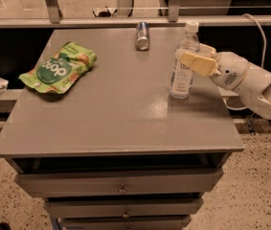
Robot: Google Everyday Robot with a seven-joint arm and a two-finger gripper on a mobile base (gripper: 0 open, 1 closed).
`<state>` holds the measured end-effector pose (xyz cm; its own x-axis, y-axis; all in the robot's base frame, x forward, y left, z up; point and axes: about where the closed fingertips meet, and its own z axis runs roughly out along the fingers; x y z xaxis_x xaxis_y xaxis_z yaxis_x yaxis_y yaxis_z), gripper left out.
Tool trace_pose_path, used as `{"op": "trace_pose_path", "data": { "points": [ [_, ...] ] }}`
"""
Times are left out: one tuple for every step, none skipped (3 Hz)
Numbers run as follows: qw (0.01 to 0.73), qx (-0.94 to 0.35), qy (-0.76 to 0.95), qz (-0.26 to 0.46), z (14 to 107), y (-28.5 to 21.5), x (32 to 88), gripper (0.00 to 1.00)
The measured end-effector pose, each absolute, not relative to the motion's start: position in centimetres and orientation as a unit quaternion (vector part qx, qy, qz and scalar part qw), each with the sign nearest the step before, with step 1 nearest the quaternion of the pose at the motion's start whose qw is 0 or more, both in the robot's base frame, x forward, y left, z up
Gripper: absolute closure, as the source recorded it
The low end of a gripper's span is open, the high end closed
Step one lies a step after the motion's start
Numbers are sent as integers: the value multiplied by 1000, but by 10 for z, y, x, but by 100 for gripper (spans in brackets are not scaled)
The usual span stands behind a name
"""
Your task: Place blue plastic bottle upright
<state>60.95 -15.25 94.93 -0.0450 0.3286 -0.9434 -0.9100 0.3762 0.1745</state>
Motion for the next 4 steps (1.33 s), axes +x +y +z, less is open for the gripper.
{"op": "trace_pose_path", "data": {
  "points": [
    [629, -263, 541, 493, 938, -154, 610, 62],
    [628, -261, 544, 492, 936, -155, 609, 30],
    [627, -266, 546, 488, 936, -156, 607, 1],
    [625, -280, 551, 476, 932, -159, 601, 0]
  ]
}}
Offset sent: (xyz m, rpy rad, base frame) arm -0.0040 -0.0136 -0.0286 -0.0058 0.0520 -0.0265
